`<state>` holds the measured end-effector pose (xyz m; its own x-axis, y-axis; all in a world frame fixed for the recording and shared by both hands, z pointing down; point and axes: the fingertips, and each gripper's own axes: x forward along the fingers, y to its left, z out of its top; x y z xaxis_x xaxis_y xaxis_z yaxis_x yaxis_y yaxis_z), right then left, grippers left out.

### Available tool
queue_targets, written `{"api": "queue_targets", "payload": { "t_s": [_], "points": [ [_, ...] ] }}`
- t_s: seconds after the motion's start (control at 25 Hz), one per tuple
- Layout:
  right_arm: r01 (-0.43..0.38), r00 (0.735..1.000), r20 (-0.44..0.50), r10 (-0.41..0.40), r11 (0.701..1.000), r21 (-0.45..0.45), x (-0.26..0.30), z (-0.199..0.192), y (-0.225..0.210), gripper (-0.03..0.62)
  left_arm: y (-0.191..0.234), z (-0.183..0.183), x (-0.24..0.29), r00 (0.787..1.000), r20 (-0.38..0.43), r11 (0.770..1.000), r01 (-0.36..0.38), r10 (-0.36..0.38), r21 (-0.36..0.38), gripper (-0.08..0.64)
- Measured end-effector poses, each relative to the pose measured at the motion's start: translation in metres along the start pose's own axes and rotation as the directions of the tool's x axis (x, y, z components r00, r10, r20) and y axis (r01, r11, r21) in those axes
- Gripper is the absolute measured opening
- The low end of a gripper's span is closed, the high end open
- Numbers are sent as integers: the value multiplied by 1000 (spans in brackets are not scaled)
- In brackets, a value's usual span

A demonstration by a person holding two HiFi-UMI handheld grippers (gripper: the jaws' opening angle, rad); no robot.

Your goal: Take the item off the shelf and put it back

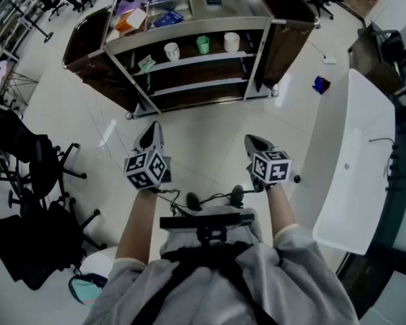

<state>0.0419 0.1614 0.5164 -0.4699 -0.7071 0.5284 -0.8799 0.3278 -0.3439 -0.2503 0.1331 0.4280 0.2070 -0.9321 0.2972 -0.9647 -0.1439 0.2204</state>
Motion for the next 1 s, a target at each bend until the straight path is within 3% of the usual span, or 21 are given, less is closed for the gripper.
{"api": "queue_targets", "payload": {
  "t_s": [0.08, 0.16, 0.36, 1.0],
  "points": [
    [16, 999, 31, -15, 1000, -9, -5, 5, -3, 9, -5, -3, -6, 999, 3, 982, -34, 34, 185, 6],
    [31, 998, 62, -29, 999, -24, -9, 9, -7, 9, -7, -9, -10, 999, 1, 956, -52, 54, 288, 6],
    [55, 994, 97, -50, 997, -55, -15, 13, -14, 9, -5, -27, -11, 998, -38, 972, -47, 58, 230, 6],
    [-5, 995, 99, 13, 997, -75, -28, 27, -61, 9, -66, -38, 12, 997, -36, 977, -63, 72, 204, 6]
  ]
}}
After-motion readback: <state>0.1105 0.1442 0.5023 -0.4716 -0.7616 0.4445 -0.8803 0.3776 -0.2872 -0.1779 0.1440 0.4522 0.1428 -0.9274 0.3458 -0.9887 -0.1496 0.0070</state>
